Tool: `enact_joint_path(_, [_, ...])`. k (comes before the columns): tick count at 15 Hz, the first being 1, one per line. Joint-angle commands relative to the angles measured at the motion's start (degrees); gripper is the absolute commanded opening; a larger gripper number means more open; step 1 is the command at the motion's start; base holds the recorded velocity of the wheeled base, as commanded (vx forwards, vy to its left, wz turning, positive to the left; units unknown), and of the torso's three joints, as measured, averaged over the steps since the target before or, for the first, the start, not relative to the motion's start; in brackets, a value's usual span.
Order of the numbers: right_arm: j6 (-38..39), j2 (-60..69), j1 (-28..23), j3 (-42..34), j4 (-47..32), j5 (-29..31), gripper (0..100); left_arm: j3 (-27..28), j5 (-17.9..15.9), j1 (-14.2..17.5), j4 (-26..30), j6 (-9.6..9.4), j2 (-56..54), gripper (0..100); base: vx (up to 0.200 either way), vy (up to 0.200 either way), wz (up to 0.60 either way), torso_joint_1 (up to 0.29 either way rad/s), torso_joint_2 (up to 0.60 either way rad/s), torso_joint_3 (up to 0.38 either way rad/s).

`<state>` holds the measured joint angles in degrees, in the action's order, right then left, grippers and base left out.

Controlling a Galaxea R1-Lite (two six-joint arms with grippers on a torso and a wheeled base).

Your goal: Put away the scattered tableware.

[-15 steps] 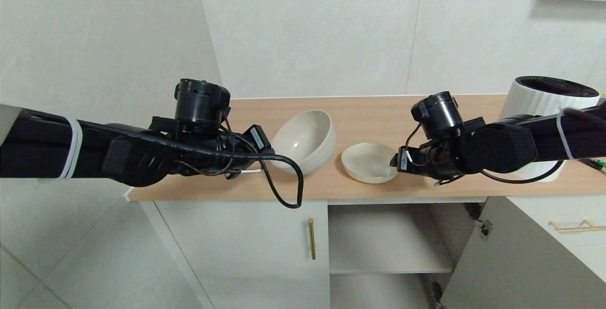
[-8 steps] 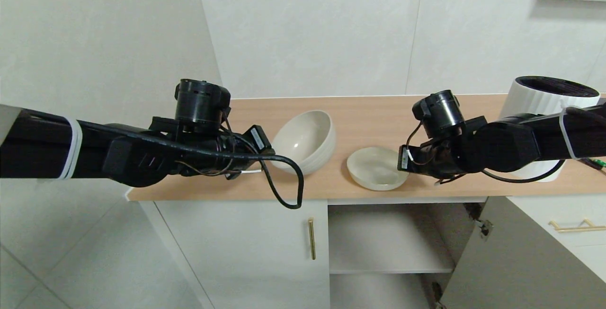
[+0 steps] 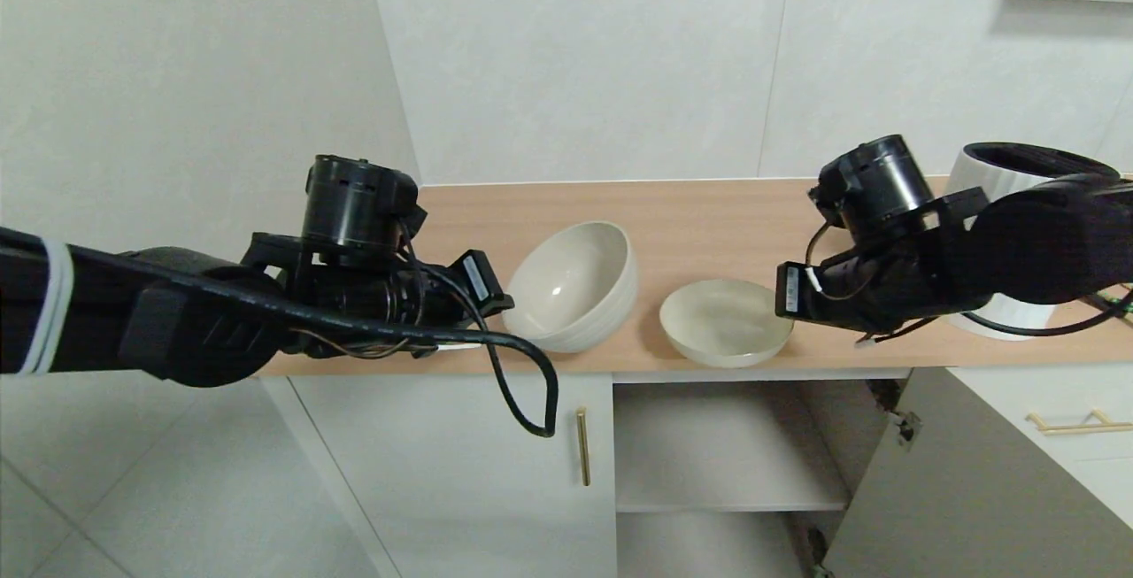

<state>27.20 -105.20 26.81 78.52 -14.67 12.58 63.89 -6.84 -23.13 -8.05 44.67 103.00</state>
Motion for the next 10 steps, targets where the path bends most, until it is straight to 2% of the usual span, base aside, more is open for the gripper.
enact_joint_path(1, [0.0,10.7,0.0,-3.5,-2.6,-6.2,0,-2.3,0.0,-0.3,0.0,-0.19,-4.6,0,0.000,0.000,0.00,0.000,0.00,0.000])
enact_joint_path(2, [-0.1,14.9,0.0,-5.9,-2.6,-10.6,0,-3.9,0.0,-0.3,0.0,-2.65,-6.1,0,0.000,0.000,0.00,0.000,0.00,0.000])
enact_joint_path(3, [-0.1,16.5,0.0,-8.0,-2.6,-12.6,0,-5.3,0.0,-0.3,0.0,-6.17,-7.0,0,0.000,0.000,0.00,0.000,0.00,0.000])
enact_joint_path(4, [-0.2,17.1,0.0,-9.3,-2.4,-13.0,0,-6.1,0.0,-0.3,0.0,-7.75,-7.4,0,0.000,0.000,0.00,0.000,0.00,0.000])
enact_joint_path(5, [-0.4,16.8,0.1,-10.8,-2.1,-13.0,0,-6.3,0.0,-0.3,0.0,-8.63,-7.8,0,0.000,0.000,0.00,0.000,0.00,0.000])
enact_joint_path(8, [-1.9,16.3,0.4,-12.3,-1.9,-12.8,0,-6.3,0.0,-0.3,0.0,-9.33,-8.3,0,0.000,0.000,0.00,0.000,0.00,0.000])
enact_joint_path(9, [-2.3,16.5,0.4,-12.4,-1.9,-12.7,0,-6.5,0.0,-0.3,0.3,-11.36,-8.5,0,0.000,0.000,0.00,0.000,0.00,0.000])
enact_joint_path(10, [-2.6,16.5,0.4,-12.5,-1.9,-12.7,0,-6.7,0.1,-0.3,0.4,-12.15,-8.6,0,0.000,0.000,0.00,0.000,0.00,0.000])
